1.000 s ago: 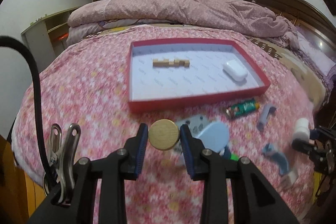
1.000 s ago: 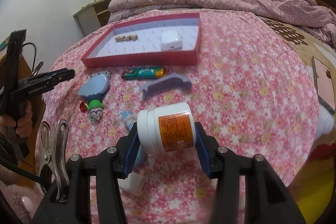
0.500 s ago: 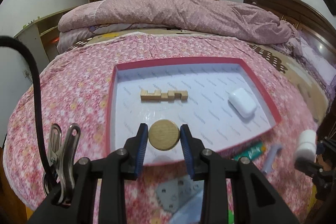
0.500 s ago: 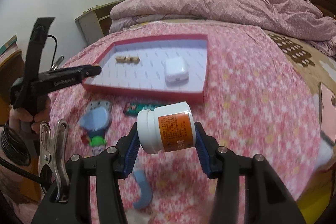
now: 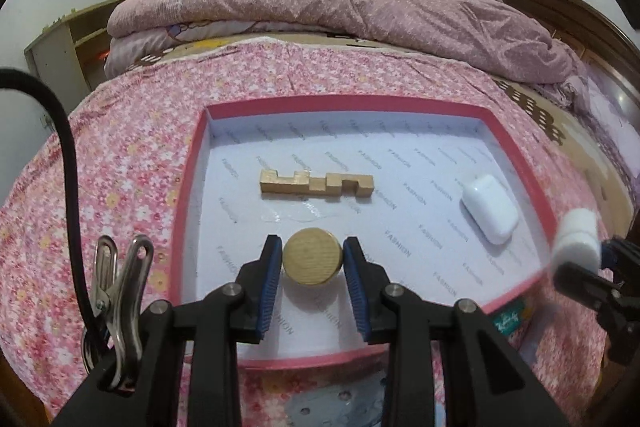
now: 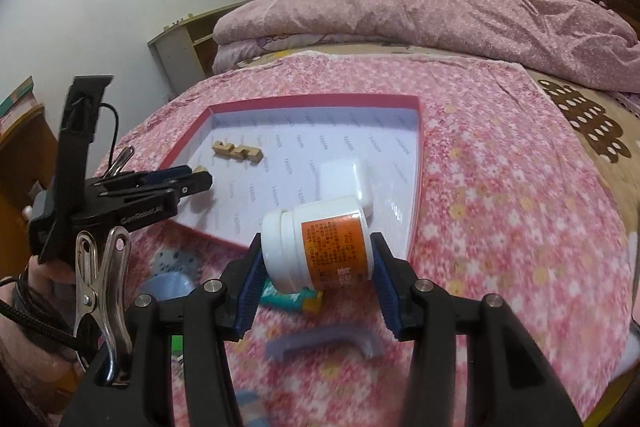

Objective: Organize rigid objects
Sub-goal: 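Place the wooden disc and pill bottle into the red tray, opening both grippers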

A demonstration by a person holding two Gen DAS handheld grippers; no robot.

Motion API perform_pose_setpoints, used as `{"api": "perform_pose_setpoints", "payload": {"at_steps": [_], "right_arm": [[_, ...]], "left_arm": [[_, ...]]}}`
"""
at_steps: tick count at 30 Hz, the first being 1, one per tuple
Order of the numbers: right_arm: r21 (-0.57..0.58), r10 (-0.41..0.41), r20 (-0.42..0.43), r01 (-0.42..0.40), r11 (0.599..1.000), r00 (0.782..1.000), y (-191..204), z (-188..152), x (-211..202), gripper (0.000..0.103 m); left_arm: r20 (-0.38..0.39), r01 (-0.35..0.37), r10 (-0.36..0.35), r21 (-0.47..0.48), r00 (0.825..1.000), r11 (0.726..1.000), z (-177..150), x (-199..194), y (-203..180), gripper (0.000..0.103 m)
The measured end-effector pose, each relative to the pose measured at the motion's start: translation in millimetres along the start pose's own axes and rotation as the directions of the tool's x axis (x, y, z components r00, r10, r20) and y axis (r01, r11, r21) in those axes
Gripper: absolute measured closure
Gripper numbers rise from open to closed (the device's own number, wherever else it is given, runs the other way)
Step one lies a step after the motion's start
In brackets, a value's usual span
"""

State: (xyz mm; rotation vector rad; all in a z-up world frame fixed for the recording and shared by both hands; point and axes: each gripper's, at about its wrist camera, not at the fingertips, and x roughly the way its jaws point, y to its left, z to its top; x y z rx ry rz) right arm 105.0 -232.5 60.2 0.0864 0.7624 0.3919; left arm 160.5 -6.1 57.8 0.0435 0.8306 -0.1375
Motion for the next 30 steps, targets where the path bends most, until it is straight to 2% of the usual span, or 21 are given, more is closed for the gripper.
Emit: {"api": "perform_pose_setpoints", "payload": {"at_steps": [11,20,22,24,30], "right_arm": [[-0.006,0.001,-0.012,-0.001,1.000,1.000,-7,7,33,0.053],[-0.030,-0.026,0.002,0.026,0.999,1.000,-3,3,36,0.053],[-0.031,-0.030,0.004,0.030,0.999,1.000,-3,3,36,0.053],[-0.027,-0.034,0.007,0.034,0.999,0.999,-4,4,37,0.053],[-0.032,-0.054,0.019,0.054,0.998,0.998,-4,5,38,0.053]], "left_arm": [[0.010,-0.019,0.019,-0.008,1.000,1.000,0,9,-3,0.070],[0.001,-0.020,0.020,-0.017,1.000,1.000,-3,13,-3,0.070],[0.005,-0.023,0.023,-0.022,1.000,0.999,-3,12,-3,0.066],[0.000,-0.014,0.014,-0.027,1.000,1.000,-2,13,-3,0.052],[-0.008,-0.007,0.007,-0.028,1.000,1.000,-4,12,-2,0.040]]}}
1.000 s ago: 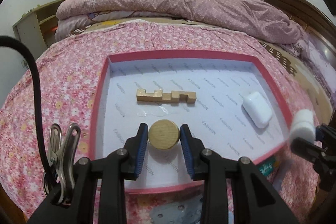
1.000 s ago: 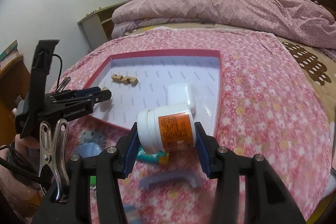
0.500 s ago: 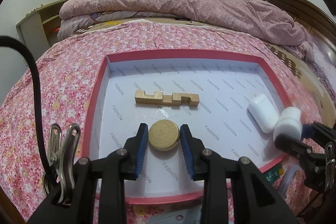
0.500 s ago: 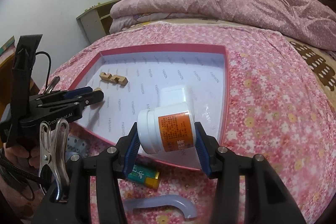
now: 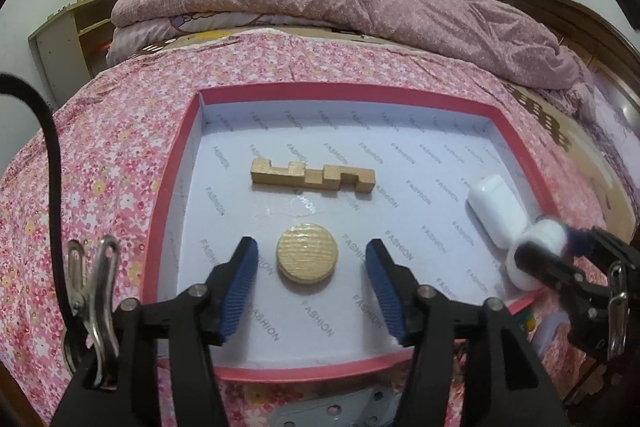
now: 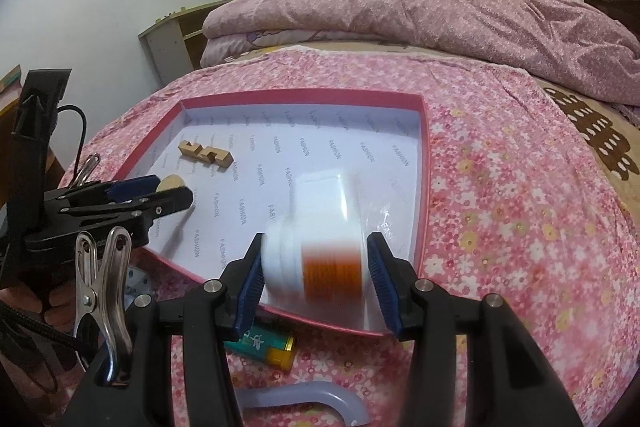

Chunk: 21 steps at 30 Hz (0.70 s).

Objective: Organize rigid objects
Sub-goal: 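Place the wooden disc and pill bottle into the red tray, opening both grippers, then move the right gripper to the white charger plug and grasp it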

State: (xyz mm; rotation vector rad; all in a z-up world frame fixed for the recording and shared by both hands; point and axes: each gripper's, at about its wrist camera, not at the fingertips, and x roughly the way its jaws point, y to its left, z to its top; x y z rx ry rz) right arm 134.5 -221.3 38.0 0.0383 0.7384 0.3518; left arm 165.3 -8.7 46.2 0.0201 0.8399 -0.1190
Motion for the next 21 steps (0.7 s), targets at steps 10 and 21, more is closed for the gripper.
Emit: {"api": "perform_pose_setpoints", "payload": {"at_steps": [10,21], "right_arm": [[0.000,0.014,0.044,-0.014,1.000,0.999,1,2,-10,0.048],[-0.011,0.031,0.070,-0.030,0.999,0.997,8,-2,-44,0.048]], "left_arm": [[0.019,0.003,-0.003,-0.022,1.000,1.000,0,-15,7,0.037],[0.038,0.015,-0.016,0.023,0.999,1.000,-15,-48,-3,0.037]]}}
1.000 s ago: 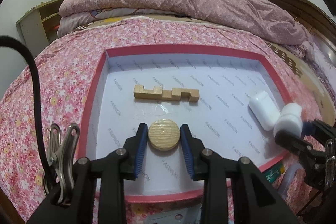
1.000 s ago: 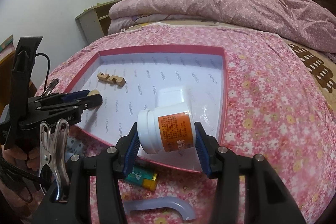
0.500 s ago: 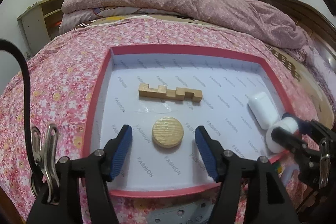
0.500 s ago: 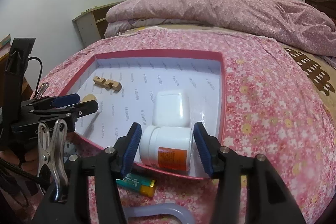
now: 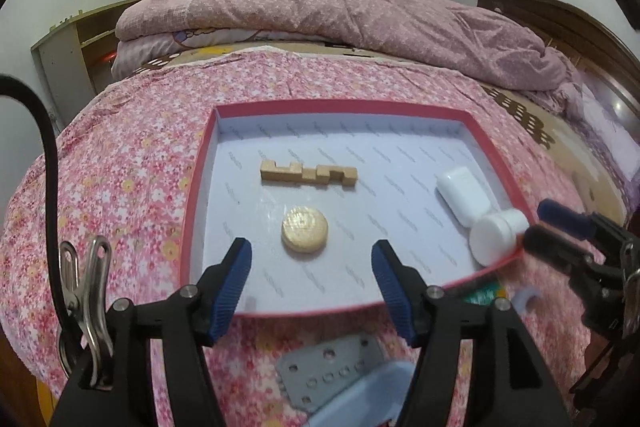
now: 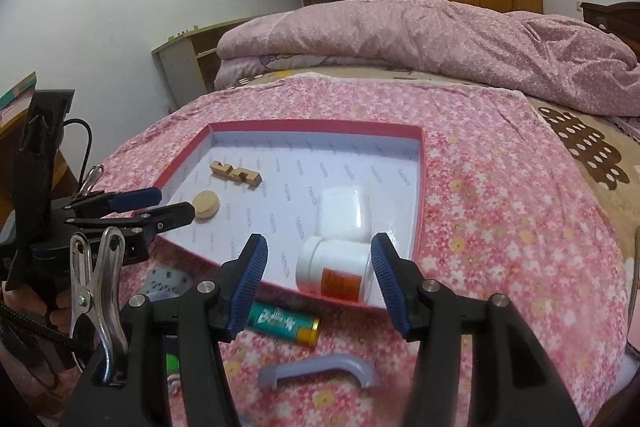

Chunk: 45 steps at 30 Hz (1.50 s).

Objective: Organize rigid objects
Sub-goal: 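Move the right gripper to the white charger plug and grasp it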

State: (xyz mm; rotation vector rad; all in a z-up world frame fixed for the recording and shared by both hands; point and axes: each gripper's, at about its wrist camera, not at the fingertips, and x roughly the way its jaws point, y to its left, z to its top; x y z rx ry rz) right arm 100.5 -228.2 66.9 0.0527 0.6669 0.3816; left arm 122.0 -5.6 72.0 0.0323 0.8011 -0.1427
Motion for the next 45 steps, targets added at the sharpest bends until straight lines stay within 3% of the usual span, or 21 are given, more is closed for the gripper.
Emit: {"api": "perform_pose_setpoints", "payload": {"at_steps": [5,9,16,45], "right_arm": [[-0.002,-0.009,-0.023,0.009,1.000,1.000,2,-9,-12,0.048],[0.009,-0.012,-0.034,0.012,1.000,0.999,3,-20,-22,0.048],[0.050,-0.012,-0.051,0.014,0.999,0.999,-4,-39,-33,0.048],[0.110,-0.001,-0.106,0.013,0.994,0.994,8,-96,-65,0.048]], "left_arm": [[-0.008,0.032,-0.032,0.021,0.999,0.999,-15,-10,-8,0.037],[-0.006,0.009,-0.009,0.072,1.000,0.997,-24,-15,-18,0.037],[-0.008,0.030,-0.030,0.095,1.000,0.995,-34,-25,-27,0.037],[-0.009,0.049,-0.049,0.063,0.999,0.997,-82,-64,-17,0.037]]}}
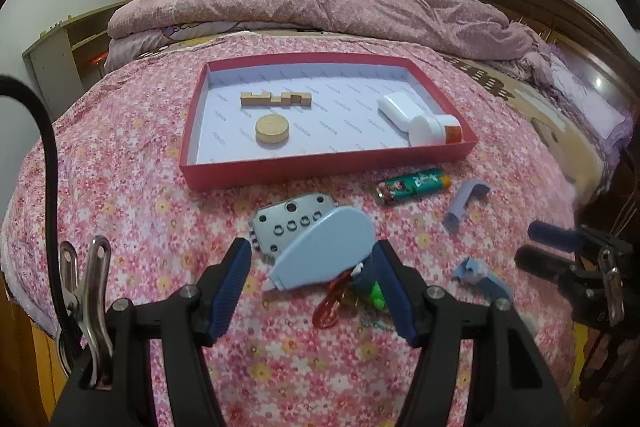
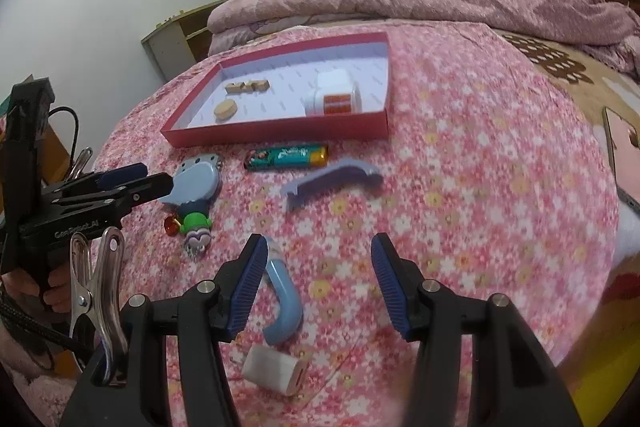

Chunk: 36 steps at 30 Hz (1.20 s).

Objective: Organize rigid objects
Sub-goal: 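Move the right gripper to the white charger plug and grasp it, then grasp the green keychain figure with left gripper while right holds the charger plug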

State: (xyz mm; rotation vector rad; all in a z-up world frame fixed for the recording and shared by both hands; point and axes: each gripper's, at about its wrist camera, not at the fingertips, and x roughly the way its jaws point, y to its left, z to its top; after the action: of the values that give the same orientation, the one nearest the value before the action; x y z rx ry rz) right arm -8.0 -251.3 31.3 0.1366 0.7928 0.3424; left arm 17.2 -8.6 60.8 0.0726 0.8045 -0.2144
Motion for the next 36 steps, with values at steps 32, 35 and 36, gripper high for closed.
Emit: {"api": "perform_pose_setpoints", "payload": {"at_steps": [32,35,36], "right_arm": [[-0.151,0.012,-0.149,-0.035,0.988,0.989,39,-65,-6,0.048],[-0.156,-0.008,-0.136,-0.013,0.988,0.991,40,-67,-5,0.055],[-0.153,-0.007,-0.133,-0.014,0.988,0.991,39,-67,-6,0.055]], "left_arm": [[-0.053,0.128,-0.128,-0.015,0.990,0.992,-25,2,-14,0.036],[-0.055,0.116,-0.115,0.017,0.992,0.993,-25,6,-24,0.036],[-0.058,0.113,-0.111,0.022,0.992,0.993,-25,8,-28,0.036]]}}
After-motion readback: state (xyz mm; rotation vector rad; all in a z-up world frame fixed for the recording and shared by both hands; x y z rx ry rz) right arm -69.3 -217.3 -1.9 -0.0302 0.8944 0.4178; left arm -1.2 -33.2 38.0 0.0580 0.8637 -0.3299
